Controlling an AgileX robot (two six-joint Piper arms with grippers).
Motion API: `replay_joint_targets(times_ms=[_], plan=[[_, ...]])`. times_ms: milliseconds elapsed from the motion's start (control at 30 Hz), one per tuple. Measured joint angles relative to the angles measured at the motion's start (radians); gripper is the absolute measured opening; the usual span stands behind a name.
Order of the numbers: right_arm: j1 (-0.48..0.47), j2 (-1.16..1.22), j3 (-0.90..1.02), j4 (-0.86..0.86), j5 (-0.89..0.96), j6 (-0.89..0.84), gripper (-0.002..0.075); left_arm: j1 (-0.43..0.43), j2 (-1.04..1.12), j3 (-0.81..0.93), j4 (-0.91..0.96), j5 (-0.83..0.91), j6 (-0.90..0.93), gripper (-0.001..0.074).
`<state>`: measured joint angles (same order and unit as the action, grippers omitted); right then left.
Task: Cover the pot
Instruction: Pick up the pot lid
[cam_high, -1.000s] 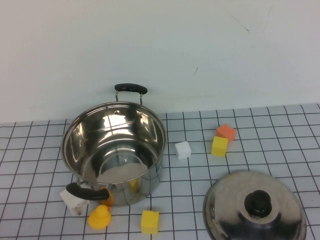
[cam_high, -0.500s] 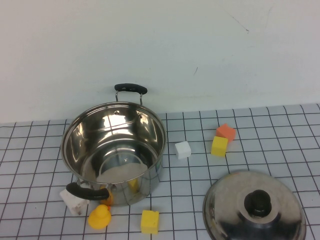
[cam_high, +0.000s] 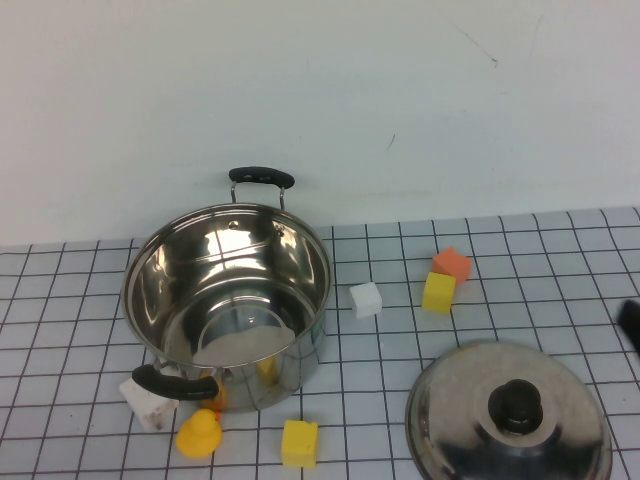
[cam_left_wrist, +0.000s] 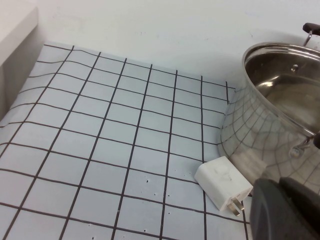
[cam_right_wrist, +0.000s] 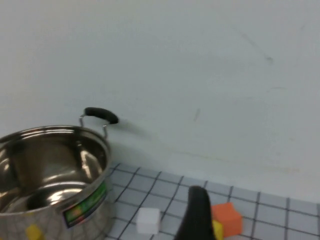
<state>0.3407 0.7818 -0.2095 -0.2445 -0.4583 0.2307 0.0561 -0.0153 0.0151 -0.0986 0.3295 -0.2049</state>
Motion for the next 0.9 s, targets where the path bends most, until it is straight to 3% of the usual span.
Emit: replay_joint_targets(times_ms=[433, 900], plan=[[0.047, 0.757, -0.004, -0.002, -0.634, -0.011, 0.0538, 0.0, 0.0, 0.0, 0.0, 0.0, -0.004, -0.0003], [0.047, 1.171, -0.018, 0.075, -0.681, -0.057, 0.0538, 0.0, 0.0, 0.0, 0.0, 0.0, -0.004, -0.0003]])
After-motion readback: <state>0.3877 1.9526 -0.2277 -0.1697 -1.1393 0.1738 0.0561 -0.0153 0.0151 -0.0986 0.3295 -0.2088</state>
